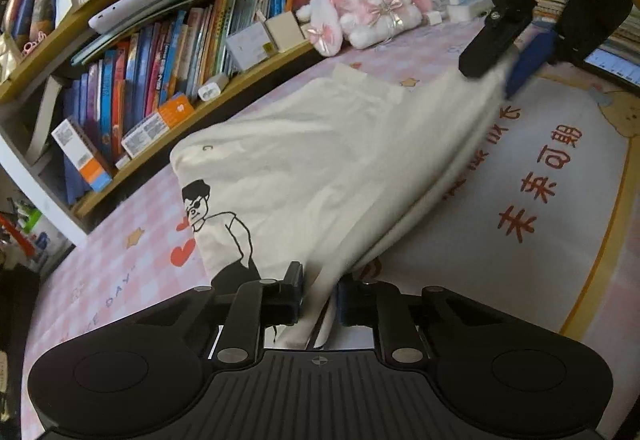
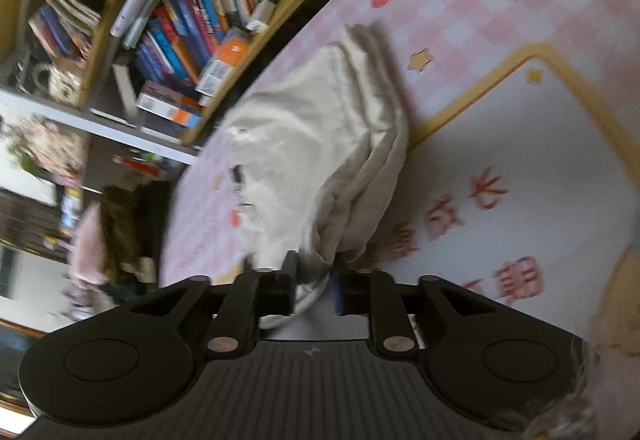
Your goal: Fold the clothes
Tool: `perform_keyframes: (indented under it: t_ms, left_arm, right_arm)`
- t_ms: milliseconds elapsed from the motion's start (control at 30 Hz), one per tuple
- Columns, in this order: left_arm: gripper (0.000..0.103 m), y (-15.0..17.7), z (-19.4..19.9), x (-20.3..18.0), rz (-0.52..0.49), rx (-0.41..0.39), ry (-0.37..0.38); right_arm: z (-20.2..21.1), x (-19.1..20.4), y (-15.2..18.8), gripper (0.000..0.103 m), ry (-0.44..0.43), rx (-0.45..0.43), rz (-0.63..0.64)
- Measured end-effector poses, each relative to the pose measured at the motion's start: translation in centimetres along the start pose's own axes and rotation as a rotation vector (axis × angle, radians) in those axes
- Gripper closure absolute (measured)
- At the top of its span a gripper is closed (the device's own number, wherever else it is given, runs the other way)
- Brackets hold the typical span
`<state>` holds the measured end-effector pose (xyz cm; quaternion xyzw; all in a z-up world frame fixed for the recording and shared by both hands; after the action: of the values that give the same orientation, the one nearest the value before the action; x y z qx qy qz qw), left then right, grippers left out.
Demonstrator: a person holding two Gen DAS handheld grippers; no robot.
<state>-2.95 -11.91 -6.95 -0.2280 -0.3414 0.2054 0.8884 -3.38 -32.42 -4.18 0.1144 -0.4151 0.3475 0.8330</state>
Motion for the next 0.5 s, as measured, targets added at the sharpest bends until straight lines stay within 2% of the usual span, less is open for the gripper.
perform_keyframes:
  t_ms: [33, 100, 167, 233, 333, 400, 500]
  left_arm:
    - [0.087, 0.0, -0.1, 0.1, -0.001, -0.001, 0.006]
    - [0.087, -0.2, -0.1, 0.0, -0.005, -0.004, 0.020]
    - [0.087, -0.3, -0.1, 0.0, -0.010, -0.007, 0.033]
    - [0.087, -0.3, -0.2, 0.0, -0.011, -0.005, 0.037]
    - [0.087, -0.4, -0.3, 0.1, -0.002, -0.006, 0.042]
    - [0.087, -0.6, -0.1, 0.3, 0.007, -0.010, 0.042]
    - [0.086, -0.9, 0.2, 0.9, 0.023, -0.021, 0.040]
  right_arm:
    - [0.1, 0.0, 0.2, 0.066, 0.034, -0.014, 0.056]
    - [0.2, 0.9, 1.4, 0.057, 0.127, -0.044, 0.281]
    - [0.3, 1.8, 2.5, 0.042, 0.219, -0.073, 0.507]
    - [-0.2, 2.6, 4.5, 0.035, 0.298, -0.076, 0.808]
    - [-1.3, 3.2, 7.8, 0.033, 0.351, -0.087, 1.197]
    - [-2.4, 3.4, 9.6, 0.033, 0.353, -0.074, 1.358]
    - [-4.5, 3.2, 11.7, 0.033, 0.341, -0.044, 1.487]
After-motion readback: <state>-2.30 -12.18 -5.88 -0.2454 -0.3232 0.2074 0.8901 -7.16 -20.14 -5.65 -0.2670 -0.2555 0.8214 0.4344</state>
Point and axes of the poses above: each gripper's, at about its wrist camera, not at the fingertips, and z roughly against the way its jaws point, x to its left, y to its underside, the point moved 6 cm from there along -z, roughly the way its jaws point, and after that the axes turned 14 degrees about -z, right-handed, at the moved point
